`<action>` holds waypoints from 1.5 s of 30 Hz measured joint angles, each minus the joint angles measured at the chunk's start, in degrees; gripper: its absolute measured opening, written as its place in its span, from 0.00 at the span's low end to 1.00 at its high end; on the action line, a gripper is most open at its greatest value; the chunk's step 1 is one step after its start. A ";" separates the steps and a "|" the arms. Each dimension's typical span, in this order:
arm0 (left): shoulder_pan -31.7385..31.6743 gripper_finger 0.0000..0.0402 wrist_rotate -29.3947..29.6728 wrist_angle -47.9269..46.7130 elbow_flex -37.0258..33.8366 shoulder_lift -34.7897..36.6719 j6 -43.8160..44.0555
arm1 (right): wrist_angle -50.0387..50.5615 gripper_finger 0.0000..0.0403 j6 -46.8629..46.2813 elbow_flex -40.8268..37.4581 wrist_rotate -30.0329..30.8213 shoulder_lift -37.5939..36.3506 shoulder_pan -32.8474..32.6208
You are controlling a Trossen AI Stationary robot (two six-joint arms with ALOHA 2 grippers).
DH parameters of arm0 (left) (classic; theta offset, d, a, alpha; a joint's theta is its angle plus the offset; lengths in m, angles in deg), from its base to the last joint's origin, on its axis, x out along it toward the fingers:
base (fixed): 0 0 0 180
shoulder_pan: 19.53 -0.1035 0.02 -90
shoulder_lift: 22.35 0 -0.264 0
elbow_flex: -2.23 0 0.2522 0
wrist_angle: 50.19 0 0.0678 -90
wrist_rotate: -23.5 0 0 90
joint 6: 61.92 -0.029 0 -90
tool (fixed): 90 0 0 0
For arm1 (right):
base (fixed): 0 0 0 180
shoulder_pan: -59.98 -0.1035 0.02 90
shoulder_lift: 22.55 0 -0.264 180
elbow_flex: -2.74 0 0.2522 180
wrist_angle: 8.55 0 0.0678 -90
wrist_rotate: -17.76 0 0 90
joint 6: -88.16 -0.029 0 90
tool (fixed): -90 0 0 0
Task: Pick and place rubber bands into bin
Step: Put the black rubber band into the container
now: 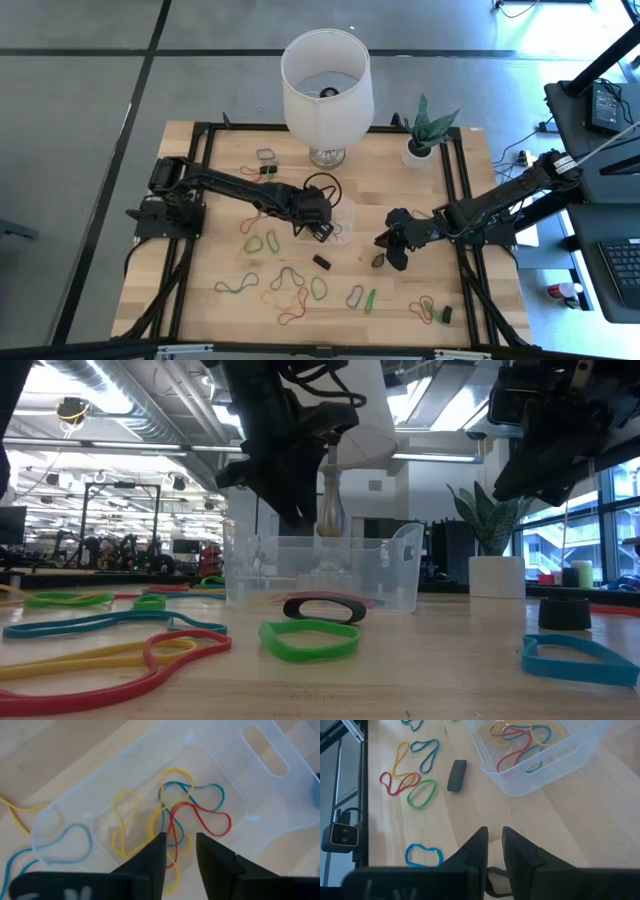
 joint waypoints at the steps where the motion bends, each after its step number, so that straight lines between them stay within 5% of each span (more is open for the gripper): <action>1: -0.06 0.28 -1.12 -0.07 0.00 0.12 -0.29 | 0.07 0.15 0.00 0.00 0.00 0.00 0.00; 12: -0.42 0.26 -8.25 -4.64 3.17 2.05 -9.32 | 3.69 0.15 3.95 0.00 0.01 0.24 0.01; 18: -0.22 0.22 -10.64 -11.73 3.71 3.13 -9.81 | 3.72 0.15 19.40 0.00 0.06 0.24 0.00; 23: 3.31 0.19 -6.85 -11.52 3.72 5.12 -13.38 | 3.61 0.15 22.84 0.00 -0.72 0.24 0.02; 31: 10.23 0.04 2.98 -11.56 3.72 11.33 -26.00 | 13.01 0.15 21.64 5.11 -1.08 2.17 0.06; 37: 13.55 0.01 4.32 -11.53 2.62 16.58 -34.18 | 20.73 0.15 14.64 11.00 -2.59 9.14 0.97; 45: 14.86 0.01 4.51 -4.93 -12.13 30.21 -34.41 | 28.67 0.15 -0.42 18.35 -7.10 20.96 0.94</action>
